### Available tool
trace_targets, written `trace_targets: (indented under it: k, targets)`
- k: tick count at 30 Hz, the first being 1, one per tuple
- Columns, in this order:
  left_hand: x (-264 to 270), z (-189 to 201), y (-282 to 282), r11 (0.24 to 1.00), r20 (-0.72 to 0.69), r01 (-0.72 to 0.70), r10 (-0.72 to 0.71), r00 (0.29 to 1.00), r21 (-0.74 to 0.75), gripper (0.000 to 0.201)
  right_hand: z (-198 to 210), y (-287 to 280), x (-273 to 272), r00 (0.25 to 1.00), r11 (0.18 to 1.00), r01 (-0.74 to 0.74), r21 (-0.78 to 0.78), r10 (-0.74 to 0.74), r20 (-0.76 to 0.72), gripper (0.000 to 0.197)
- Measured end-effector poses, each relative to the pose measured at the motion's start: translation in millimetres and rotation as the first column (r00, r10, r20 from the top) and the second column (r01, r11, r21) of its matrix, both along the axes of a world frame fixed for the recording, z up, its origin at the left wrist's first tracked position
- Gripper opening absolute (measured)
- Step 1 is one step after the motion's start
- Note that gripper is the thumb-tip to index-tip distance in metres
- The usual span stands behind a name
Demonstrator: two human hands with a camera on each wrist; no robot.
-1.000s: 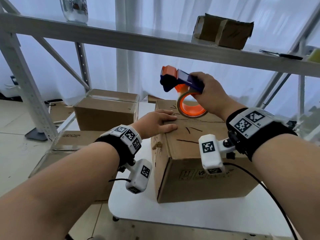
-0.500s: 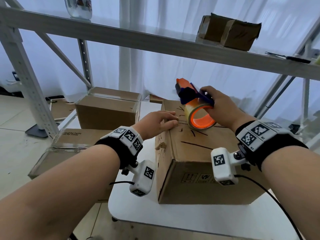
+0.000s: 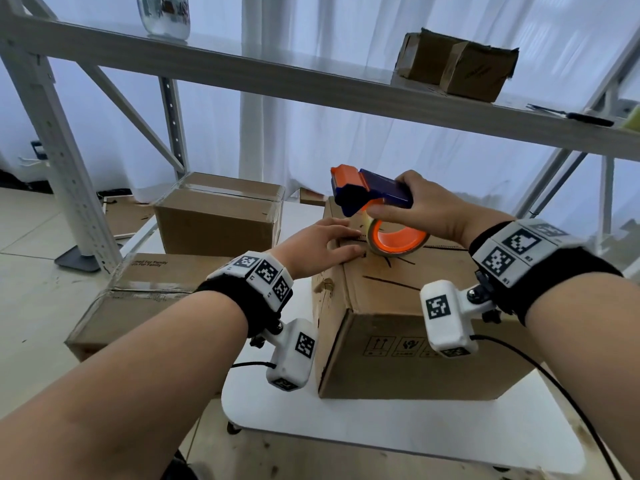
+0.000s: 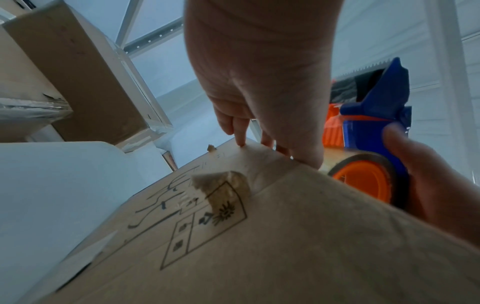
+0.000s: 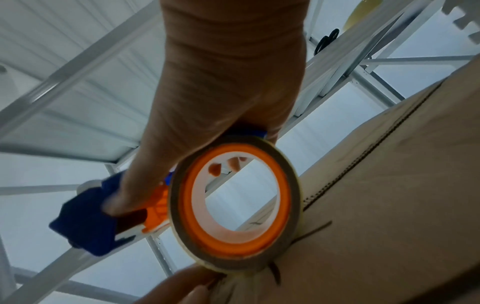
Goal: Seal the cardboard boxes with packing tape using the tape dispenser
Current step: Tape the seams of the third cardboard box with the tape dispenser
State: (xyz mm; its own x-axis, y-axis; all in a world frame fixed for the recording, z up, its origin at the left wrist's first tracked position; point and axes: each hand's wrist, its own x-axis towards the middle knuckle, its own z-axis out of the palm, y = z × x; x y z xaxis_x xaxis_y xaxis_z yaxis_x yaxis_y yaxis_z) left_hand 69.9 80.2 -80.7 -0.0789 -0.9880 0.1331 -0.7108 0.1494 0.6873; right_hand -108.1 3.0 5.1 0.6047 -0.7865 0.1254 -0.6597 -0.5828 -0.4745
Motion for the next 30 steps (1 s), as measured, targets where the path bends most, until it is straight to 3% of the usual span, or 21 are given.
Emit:
trace_targets:
  k: [2, 5, 8, 10, 16, 21, 24, 30]
  targets:
    - [3, -1, 0, 1.000, -0.067, 0.001, -0.001, 0.998, 0.008, 0.039, -3, 2, 2, 1.000, 1.000, 0.004, -0.031, -0.003, 0.019, 0.049]
    - [10, 4, 1, 0.997, -0.347, -0.075, 0.077, 0.935, 0.019, 0.033, -7, 1, 2, 1.000, 0.997, 0.003, -0.071, -0.001, 0.030, 0.051]
    - [17, 20, 8, 0.986, -0.647, -0.166, 0.148, 0.748, 0.034, 0.045, -7, 0, 2, 1.000, 0.997, 0.007, -0.079, -0.005, 0.024, 0.048]
    - [19, 32, 14, 0.987, -0.738, -0.142, 0.148, 0.658, 0.071, 0.055, -7, -1, 4, 1.000, 0.996, 0.005, -0.088, -0.005, 0.009, 0.046]
    - [20, 36, 19, 0.996, -0.746, -0.057, 0.085, 0.660, 0.063, 0.043, -5, 0, 9, 0.999, 0.994, -0.018, -0.110, 0.015, -0.028, 0.043]
    - [19, 31, 18, 0.996, -0.838, -0.043, 0.085, 0.539, 0.073, 0.027, -6, 0, 8, 1.000, 0.991, -0.016, -0.131, 0.014, -0.016, 0.044]
    - [13, 27, 14, 0.992, -0.790, -0.094, 0.127, 0.599, 0.088, 0.018, -8, -2, 6, 1.000, 0.991, -0.005, -0.136, 0.008, 0.020, 0.044]
    - [-5, 22, 8, 0.988, -0.705, -0.129, 0.154, 0.692, 0.088, 0.032, -12, -2, 2, 0.994, 0.993, 0.015, -0.118, -0.003, 0.107, 0.050]
